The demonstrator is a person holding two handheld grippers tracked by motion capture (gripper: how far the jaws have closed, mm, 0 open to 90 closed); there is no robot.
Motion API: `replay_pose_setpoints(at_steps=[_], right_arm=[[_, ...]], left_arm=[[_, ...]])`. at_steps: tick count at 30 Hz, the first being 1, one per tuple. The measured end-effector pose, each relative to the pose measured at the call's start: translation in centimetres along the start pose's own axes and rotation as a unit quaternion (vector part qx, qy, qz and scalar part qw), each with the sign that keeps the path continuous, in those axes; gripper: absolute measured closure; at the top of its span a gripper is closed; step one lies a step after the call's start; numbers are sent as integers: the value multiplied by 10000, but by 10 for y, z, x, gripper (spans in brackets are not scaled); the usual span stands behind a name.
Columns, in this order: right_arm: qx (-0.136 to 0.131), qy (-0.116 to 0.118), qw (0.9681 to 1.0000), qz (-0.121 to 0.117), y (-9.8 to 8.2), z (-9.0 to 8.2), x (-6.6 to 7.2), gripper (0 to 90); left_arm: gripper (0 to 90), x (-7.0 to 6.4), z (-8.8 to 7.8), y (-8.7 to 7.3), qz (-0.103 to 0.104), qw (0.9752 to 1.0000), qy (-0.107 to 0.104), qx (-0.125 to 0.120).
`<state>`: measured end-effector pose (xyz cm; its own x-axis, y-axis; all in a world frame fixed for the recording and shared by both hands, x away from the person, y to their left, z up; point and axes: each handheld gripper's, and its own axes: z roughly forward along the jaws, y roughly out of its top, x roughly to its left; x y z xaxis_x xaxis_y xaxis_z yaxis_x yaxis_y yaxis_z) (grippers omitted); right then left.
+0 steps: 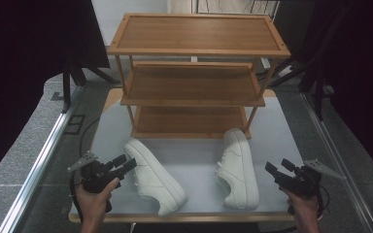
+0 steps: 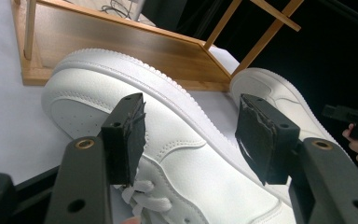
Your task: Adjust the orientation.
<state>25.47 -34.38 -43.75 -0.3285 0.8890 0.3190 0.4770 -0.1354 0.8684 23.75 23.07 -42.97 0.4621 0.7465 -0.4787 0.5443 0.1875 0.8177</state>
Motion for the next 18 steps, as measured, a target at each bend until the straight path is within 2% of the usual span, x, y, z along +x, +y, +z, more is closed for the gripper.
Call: replay_pose_setpoints(at_steps=[3, 6, 8, 11, 13, 18], right_arm=[[-92, 26, 9999, -65, 2, -1, 1, 223], [-236, -70, 9995, -208, 2, -5, 2, 261], [-245, -54, 9995, -197, 2, -5, 1, 268], [-270, 85, 9996, -54, 2, -4, -2, 297], [-231, 166, 9995, -113, 1, 0, 0, 309], [-183, 191, 9995, -145, 2, 3, 2, 316]], left_arm=[[419, 1, -1, 0, -4, 10000, -12, 18], [415, 2, -1, -4, -35, 10000, -30, 57], [415, 3, -2, -6, -36, 10000, -6, 74], [416, 3, -5, -8, -44, 10000, 40, 73], [430, 5, -9, -10, -74, 9999, 123, 46], [458, 5, -12, -13, -84, 9997, 207, 32]])
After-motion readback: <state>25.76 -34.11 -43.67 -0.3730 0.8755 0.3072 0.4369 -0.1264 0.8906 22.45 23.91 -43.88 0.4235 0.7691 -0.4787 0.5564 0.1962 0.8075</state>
